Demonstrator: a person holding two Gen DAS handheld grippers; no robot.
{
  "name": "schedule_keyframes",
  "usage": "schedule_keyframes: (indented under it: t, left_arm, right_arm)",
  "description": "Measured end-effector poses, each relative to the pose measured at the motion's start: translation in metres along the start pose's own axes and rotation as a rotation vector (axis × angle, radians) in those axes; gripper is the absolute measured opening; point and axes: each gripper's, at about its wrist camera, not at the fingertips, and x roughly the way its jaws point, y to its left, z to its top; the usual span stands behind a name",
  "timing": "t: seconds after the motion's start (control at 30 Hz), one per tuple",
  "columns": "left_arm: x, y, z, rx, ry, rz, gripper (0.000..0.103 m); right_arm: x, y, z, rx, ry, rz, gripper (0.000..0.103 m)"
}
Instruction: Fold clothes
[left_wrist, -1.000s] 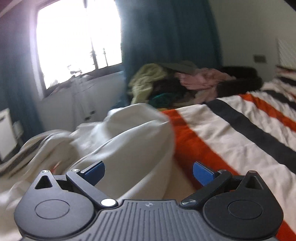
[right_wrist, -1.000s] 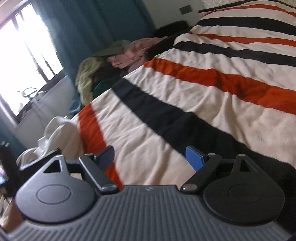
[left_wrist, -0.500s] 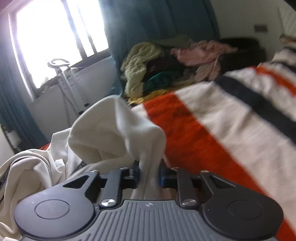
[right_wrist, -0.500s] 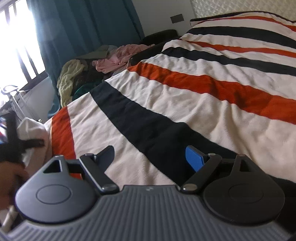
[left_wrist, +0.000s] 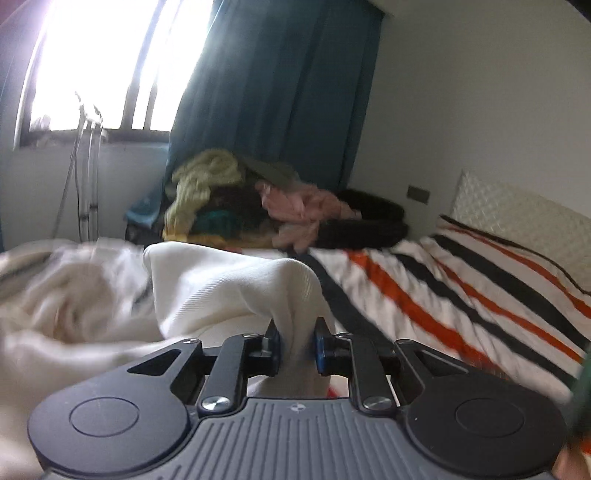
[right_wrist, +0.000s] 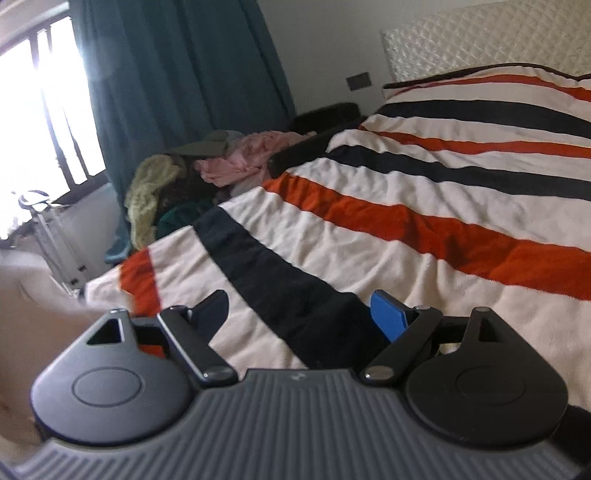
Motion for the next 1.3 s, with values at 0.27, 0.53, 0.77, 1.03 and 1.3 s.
schedule_keyframes:
  t: [0.27, 0.53, 0.77, 1.03, 1.3]
  left_arm:
    - [-0.039, 0.013, -0.08, -0.093, 0.148, 0.043, 0.034]
    - [-0.09, 0.008, -0.079, -0.099, 0.074, 0.096, 0.071]
    - [-0.108, 0.011, -0.073, -0.115, 0.048, 0.199, 0.093]
    - [-0.104, 0.015, -0.071, -0.109, 0.057, 0.273, 0.102]
    - [-0.105, 0.012, -0.07, -0.083, 0.062, 0.3, 0.103]
  right_arm:
    - [-0.016, 0.02, -0.011, -0.093, 0.107, 0.183, 0.085]
    - [-0.053, 0.037, -0.015, -0.162, 0.063, 0.311, 0.085]
    - [-0.066, 0.044, -0.016, -0.17, 0.034, 0.382, 0.085]
    - [-0.05, 0.047, -0.025, -0.105, 0.137, 0.448, 0.085]
    - [-0.047, 0.051, -0.029, -0.053, 0.198, 0.521, 0.084]
